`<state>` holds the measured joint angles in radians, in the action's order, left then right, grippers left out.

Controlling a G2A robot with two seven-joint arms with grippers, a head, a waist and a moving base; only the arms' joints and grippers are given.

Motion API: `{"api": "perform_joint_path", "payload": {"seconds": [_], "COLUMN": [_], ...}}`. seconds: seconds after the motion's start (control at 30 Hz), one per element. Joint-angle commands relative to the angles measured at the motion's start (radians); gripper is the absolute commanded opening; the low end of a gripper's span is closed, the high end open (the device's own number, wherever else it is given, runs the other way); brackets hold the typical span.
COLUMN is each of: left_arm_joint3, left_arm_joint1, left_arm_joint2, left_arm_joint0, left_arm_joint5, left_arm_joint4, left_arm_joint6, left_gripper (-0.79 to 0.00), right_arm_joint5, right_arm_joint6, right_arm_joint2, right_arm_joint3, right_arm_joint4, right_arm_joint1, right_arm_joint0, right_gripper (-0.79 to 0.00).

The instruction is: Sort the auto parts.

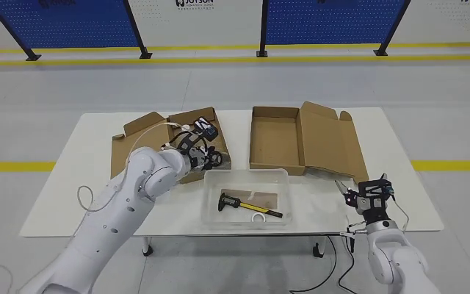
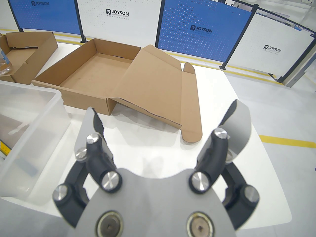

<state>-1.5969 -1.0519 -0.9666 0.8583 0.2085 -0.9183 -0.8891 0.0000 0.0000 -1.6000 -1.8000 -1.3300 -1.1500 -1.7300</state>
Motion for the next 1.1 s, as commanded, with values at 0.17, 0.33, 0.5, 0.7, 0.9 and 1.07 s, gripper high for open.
{"api": "perform_joint_path", "payload": {"seconds": [0.17, 0.33, 0.5, 0.7, 0.9, 1.07], "left_arm_joint3": [0.117, 0.199, 0.305, 0.427, 0.557, 0.653], "left_arm_joint1": [-0.035, -0.066, -0.097, -0.139, -0.184, -0.217], "left_arm_joint2": [0.073, 0.136, 0.189, 0.255, 0.309, 0.342], "left_arm_joint0": [-0.087, -0.145, -0.208, -0.279, -0.335, -0.365], "left_arm_joint5": [-0.021, -0.023, -0.010, 0.017, 0.035, 0.049], "left_arm_joint4": [0.008, 0.011, 0.017, 0.027, 0.046, 0.047], "left_arm_joint6": [0.008, 0.015, 0.016, 0.011, 0.029, 0.050], "left_gripper": [-0.785, -0.785, -0.785, -0.785, -0.785, -0.785], "right_arm_joint5": [0.000, 0.000, 0.000, 0.000, 0.000, 0.000], "right_arm_joint6": [0.000, 0.000, 0.000, 0.000, 0.000, 0.000], "right_arm_joint2": [0.000, 0.000, 0.000, 0.000, 0.000, 0.000], "right_arm_joint3": [0.000, 0.000, 0.000, 0.000, 0.000, 0.000], "right_arm_joint4": [0.000, 0.000, 0.000, 0.000, 0.000, 0.000], "right_arm_joint1": [0.000, 0.000, 0.000, 0.000, 0.000, 0.000], "right_arm_joint0": [0.000, 0.000, 0.000, 0.000, 0.000, 0.000], "right_gripper": [0.000, 0.000, 0.000, 0.000, 0.000, 0.000]}}
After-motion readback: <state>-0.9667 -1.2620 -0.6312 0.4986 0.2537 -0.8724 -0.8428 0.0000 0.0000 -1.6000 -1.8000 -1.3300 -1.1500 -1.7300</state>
